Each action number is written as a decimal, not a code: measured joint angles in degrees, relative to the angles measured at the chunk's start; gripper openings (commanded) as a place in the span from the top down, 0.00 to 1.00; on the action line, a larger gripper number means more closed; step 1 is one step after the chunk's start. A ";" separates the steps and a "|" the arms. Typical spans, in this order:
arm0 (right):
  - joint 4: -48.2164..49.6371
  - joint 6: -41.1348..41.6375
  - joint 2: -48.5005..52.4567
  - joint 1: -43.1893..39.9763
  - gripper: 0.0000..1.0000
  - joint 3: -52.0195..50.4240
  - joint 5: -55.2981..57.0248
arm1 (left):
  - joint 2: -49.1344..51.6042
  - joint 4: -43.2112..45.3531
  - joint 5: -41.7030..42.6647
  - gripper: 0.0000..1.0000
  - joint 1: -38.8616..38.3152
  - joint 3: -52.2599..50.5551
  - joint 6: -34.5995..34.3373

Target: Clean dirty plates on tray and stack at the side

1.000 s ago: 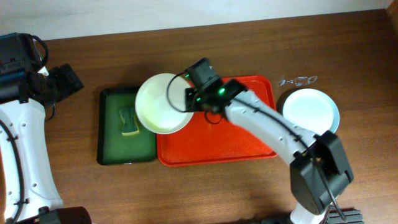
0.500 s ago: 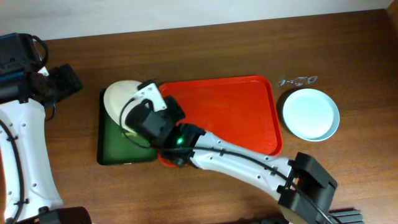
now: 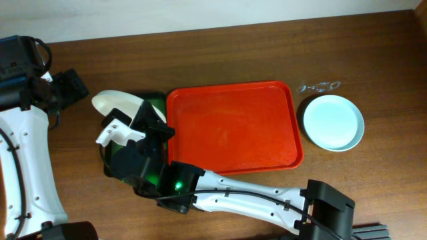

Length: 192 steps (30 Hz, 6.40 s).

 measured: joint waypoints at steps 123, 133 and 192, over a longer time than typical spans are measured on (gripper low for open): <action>-68.74 37.22 -60.19 -66.16 0.02 -6.25 -79.54 | 0.00 -0.11 0.00 0.01 0.00 0.00 0.00; -67.14 36.98 -93.15 -66.18 0.02 -6.43 -71.73 | 0.00 -0.13 -0.02 0.01 0.00 0.00 0.00; -11.10 35.06 -104.91 -66.18 0.02 -83.23 -66.42 | 0.00 -0.13 -0.02 0.01 0.00 0.00 0.00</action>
